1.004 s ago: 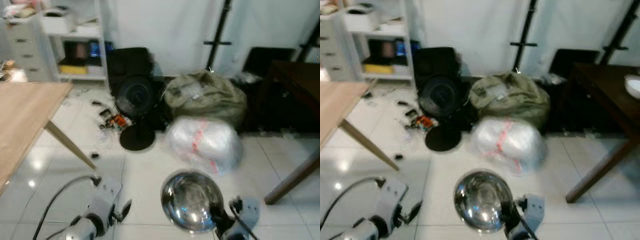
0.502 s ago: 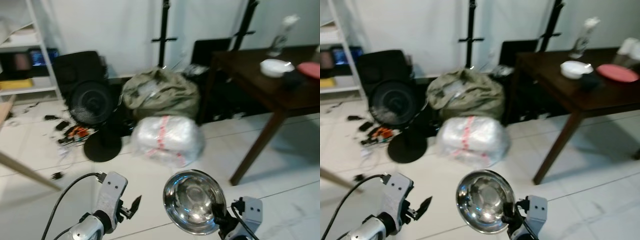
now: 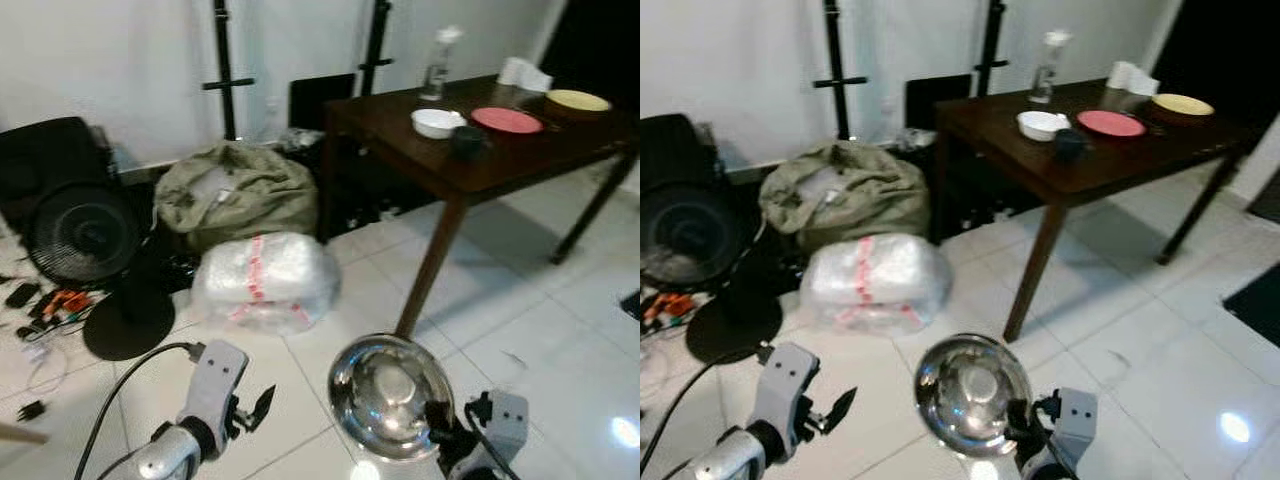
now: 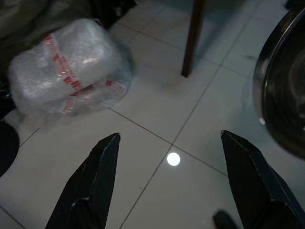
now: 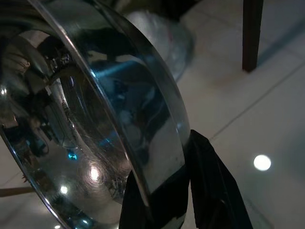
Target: Setting the table
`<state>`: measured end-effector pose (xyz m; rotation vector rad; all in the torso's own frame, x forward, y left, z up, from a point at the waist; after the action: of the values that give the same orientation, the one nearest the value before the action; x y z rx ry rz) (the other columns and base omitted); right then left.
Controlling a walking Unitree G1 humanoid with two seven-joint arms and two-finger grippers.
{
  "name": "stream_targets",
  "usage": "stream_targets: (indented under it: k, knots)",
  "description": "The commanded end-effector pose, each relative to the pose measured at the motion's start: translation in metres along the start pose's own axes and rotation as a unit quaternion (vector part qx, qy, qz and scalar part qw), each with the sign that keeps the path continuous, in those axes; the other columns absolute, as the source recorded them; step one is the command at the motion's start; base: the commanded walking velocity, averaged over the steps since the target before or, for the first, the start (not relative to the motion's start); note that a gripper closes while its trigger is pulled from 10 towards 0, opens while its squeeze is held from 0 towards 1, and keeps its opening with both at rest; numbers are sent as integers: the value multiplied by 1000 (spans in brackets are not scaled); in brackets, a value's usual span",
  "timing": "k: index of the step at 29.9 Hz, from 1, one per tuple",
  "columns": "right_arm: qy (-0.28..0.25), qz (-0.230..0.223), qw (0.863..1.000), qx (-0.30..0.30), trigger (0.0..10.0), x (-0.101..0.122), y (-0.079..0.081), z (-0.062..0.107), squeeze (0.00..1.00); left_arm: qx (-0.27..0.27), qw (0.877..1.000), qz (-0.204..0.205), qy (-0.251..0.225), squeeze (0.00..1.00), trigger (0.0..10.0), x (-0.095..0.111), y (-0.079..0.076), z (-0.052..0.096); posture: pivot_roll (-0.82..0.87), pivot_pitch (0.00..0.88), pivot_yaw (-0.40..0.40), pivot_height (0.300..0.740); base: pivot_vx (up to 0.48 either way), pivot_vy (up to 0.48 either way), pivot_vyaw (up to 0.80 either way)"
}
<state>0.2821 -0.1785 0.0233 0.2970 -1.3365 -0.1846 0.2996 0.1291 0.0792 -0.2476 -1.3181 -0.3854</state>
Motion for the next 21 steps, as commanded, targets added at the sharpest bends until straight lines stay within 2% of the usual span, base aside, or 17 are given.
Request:
stream_targets:
  k: [1, 21]
  knots:
    - [-1, -1, 1000, -9, 10000, 0, -6, 3, 0, -5, 1000, 1, 8, 0, 10000, -5, -2, 0, 29, 82, 71, 740, 0, 0, -781]
    - [-9, 1, 1000, -11, 10000, 4, -7, 0, 0, -14, 1000, -3, -1, 0, 10000, 1, -3, -7, 19, 71, 77, 740, 0, 0, -781]
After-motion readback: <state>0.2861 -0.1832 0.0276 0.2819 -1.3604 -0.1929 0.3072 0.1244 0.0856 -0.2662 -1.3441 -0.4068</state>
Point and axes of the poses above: a point about 5 cm out from each wrist's last joint towards the gripper, its own z axis pointing back from the gripper into the wrist, its own x axis along the axis of the wrist's last joint, y = z × x, the point moved 4 cm from there along -z, pointing out of the wrist towards the gripper, and after that the axes turned 3 degrees about z, right-handed, at the moved point
